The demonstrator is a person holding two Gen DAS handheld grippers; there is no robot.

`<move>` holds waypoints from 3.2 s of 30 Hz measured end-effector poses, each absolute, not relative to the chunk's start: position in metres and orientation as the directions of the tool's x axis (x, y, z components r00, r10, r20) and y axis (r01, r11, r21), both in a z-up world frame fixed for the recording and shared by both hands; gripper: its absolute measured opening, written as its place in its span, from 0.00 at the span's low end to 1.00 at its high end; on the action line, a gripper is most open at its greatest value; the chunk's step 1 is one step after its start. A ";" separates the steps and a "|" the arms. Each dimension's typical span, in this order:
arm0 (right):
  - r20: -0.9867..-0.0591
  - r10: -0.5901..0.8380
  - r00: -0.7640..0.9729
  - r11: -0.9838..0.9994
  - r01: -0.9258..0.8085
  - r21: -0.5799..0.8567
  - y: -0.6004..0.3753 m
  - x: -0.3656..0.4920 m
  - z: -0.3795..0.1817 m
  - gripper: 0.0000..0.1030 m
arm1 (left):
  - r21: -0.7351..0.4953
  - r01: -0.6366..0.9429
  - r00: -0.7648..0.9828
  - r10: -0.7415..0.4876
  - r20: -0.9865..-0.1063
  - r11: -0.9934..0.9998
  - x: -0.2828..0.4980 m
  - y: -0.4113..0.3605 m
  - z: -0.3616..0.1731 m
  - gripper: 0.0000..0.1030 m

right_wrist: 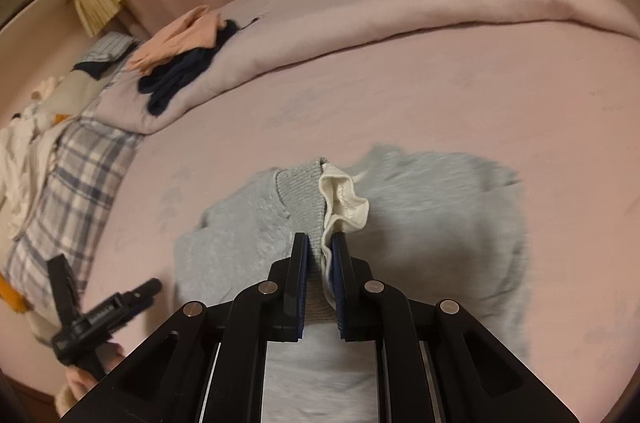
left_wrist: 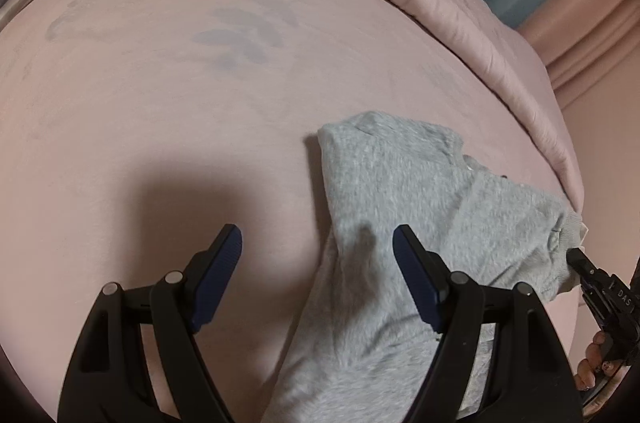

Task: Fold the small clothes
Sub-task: 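Grasp the folded cuff with the right gripper and press it onto the chest, then open the right gripper and lift it away from the cuff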

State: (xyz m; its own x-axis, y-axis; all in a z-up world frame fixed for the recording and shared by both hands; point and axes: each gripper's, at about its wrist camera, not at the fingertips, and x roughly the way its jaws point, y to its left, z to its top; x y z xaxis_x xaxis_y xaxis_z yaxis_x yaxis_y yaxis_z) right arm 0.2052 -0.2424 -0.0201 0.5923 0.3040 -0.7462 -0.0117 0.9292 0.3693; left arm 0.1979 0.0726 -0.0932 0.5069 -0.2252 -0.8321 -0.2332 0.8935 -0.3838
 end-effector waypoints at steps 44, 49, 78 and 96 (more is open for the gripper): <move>-0.862 0.176 0.475 0.948 0.155 0.279 -0.284 0.200 -0.101 0.09 | -0.271 -0.216 0.406 -0.166 -0.899 0.938 0.219 0.041 -0.128 0.66; -0.861 0.170 0.479 0.952 0.147 0.269 -0.283 0.198 -0.101 0.09 | -0.301 -0.233 0.409 -0.187 -0.893 0.925 0.205 0.042 -0.127 0.66; -0.876 0.026 0.482 0.981 0.158 0.116 -0.267 0.186 -0.083 0.56 | -0.406 -0.175 0.527 -0.263 -0.808 0.897 0.108 0.044 -0.078 0.86; -0.771 0.089 0.630 0.988 0.041 0.148 -0.270 0.097 -0.006 0.92 | -0.368 -0.120 0.587 -0.234 -0.775 0.922 0.022 0.042 -0.049 0.99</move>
